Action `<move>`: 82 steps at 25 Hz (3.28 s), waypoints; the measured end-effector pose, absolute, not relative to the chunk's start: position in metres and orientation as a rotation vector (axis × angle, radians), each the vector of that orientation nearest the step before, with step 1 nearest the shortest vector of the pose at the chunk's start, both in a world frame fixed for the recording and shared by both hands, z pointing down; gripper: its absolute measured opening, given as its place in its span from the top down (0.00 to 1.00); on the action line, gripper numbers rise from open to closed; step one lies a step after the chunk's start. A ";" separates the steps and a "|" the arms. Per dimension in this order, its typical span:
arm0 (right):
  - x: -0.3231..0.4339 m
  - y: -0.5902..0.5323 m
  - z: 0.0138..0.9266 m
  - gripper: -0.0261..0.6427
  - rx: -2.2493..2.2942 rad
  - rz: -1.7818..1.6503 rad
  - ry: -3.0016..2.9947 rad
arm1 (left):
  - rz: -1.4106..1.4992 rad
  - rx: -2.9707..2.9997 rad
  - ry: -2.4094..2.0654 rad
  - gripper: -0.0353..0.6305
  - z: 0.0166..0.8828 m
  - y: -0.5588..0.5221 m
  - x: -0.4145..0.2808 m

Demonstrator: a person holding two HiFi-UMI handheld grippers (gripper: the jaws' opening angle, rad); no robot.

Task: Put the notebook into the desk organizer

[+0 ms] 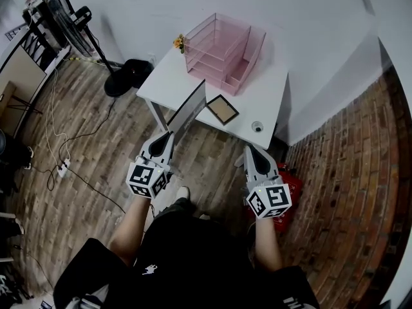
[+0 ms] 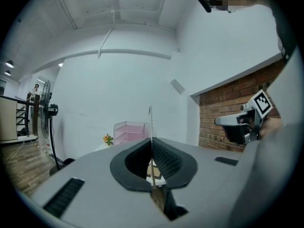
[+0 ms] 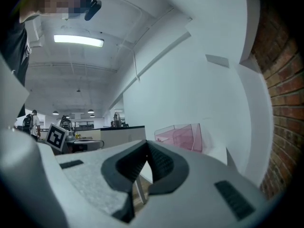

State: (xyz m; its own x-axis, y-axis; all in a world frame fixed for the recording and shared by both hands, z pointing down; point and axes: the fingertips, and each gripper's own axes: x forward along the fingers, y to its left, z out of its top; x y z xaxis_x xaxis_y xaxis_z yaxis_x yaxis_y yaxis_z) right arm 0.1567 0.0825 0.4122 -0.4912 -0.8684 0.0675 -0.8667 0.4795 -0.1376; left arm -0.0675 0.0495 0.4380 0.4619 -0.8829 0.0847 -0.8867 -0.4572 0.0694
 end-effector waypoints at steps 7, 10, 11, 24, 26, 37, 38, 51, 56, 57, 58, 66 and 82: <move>0.139 0.047 0.414 0.96 -1.635 -0.250 2.676 | 0.055 2.599 -1.524 0.93 0.445 0.005 -0.085; 0.133 0.032 0.415 0.96 -1.665 -0.259 2.657 | 0.050 2.605 -1.481 0.93 0.448 -0.012 -0.089; 0.130 0.027 0.415 0.96 -1.674 -0.258 2.655 | 0.047 2.608 -1.466 0.93 0.449 -0.018 -0.091; 0.095 -0.013 0.415 0.96 -1.827 -0.232 2.604 | -0.010 2.596 -1.253 0.94 0.475 -0.079 -0.117; 0.091 -0.017 0.416 0.96 -1.843 -0.228 2.599 | -0.024 2.586 -1.224 0.93 0.479 -0.088 -0.118; 0.078 -0.056 0.440 0.96 -1.824 -0.335 2.660 | -0.050 2.466 -1.185 0.93 0.509 -0.125 -0.128; 0.078 -0.062 0.443 0.96 -1.813 -0.344 2.668 | -0.051 2.458 -1.186 0.93 0.511 -0.129 -0.127; 0.098 -0.157 0.451 0.96 -1.626 -0.359 2.780 | -0.072 2.307 -1.173 0.93 0.537 -0.180 -0.097; 0.110 -0.185 0.454 0.96 -1.560 -0.367 2.810 | -0.174 2.233 -1.113 0.93 0.535 -0.194 -0.085; 0.111 -0.189 0.454 0.96 -1.544 -0.368 2.817 | -0.200 2.216 -1.098 0.93 0.534 -0.196 -0.084; 0.112 -0.193 0.454 0.96 -1.528 -0.368 2.822 | -0.223 2.203 -1.085 0.93 0.533 -0.198 -0.082; 0.130 -0.211 0.461 0.96 -1.445 -0.370 2.858 | -0.381 2.106 -1.047 0.94 0.534 -0.212 -0.077; 0.141 -0.215 0.469 0.96 -1.464 -0.372 2.850 | -0.606 1.998 -0.878 0.94 0.522 -0.222 -0.072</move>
